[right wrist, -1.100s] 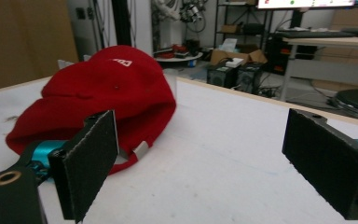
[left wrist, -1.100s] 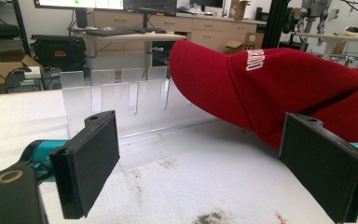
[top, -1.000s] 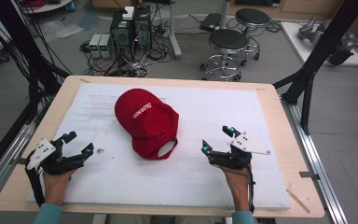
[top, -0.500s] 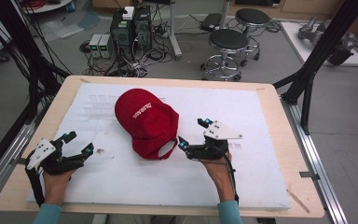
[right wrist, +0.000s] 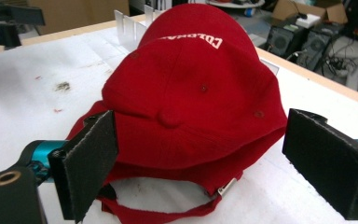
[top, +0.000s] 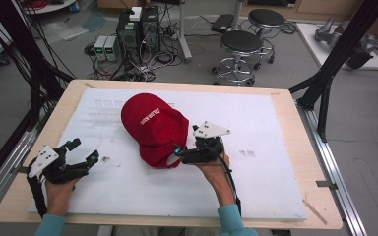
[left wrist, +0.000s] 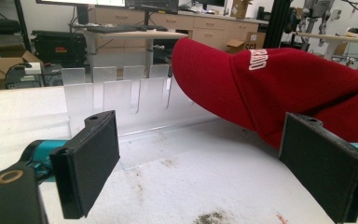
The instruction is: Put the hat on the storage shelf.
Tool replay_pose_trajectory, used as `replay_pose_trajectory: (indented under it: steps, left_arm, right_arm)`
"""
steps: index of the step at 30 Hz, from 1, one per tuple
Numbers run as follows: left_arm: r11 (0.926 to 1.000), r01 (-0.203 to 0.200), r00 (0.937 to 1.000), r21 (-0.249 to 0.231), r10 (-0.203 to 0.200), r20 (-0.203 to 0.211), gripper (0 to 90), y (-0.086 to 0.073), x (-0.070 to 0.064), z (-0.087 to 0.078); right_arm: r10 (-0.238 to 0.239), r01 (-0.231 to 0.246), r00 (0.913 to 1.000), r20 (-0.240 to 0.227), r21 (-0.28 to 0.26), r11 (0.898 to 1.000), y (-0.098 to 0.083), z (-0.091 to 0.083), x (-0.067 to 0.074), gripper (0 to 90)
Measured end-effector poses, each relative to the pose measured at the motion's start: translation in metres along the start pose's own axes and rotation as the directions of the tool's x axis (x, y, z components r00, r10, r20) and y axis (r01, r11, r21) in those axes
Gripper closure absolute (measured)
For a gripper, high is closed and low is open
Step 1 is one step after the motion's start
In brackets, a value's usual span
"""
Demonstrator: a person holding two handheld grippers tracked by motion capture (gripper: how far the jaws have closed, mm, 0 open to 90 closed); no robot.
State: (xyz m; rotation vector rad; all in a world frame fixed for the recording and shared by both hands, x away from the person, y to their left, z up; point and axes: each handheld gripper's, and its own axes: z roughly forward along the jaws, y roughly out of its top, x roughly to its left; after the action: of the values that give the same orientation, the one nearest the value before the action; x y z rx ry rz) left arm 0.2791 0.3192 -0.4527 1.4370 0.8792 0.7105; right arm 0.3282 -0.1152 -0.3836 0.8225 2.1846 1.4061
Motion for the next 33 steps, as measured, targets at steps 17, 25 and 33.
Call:
replay_pose_trajectory:
  steps: [17,25,33]
  left_arm:
    - [1.0000,0.005,1.0000,0.004,-0.005,0.001,12.5,0.000,0.001,0.000]
    - [1.0000,0.007,1.0000,0.004,-0.007,0.000,12.5,0.000,0.001,0.000]
    - [0.9999,0.011,0.9999,0.004,-0.011,0.000,12.5,0.000,0.001,0.000]
  right_arm:
    - [0.088,-0.085,0.9960,-0.016,0.122,0.989,-0.011,0.031,0.013,9.4]
    - [0.113,-0.110,0.9936,-0.011,0.148,0.983,-0.014,0.042,0.013,10.1]
    - [0.106,-0.102,0.9943,-0.014,0.163,0.981,-0.014,0.047,0.014,20.7]
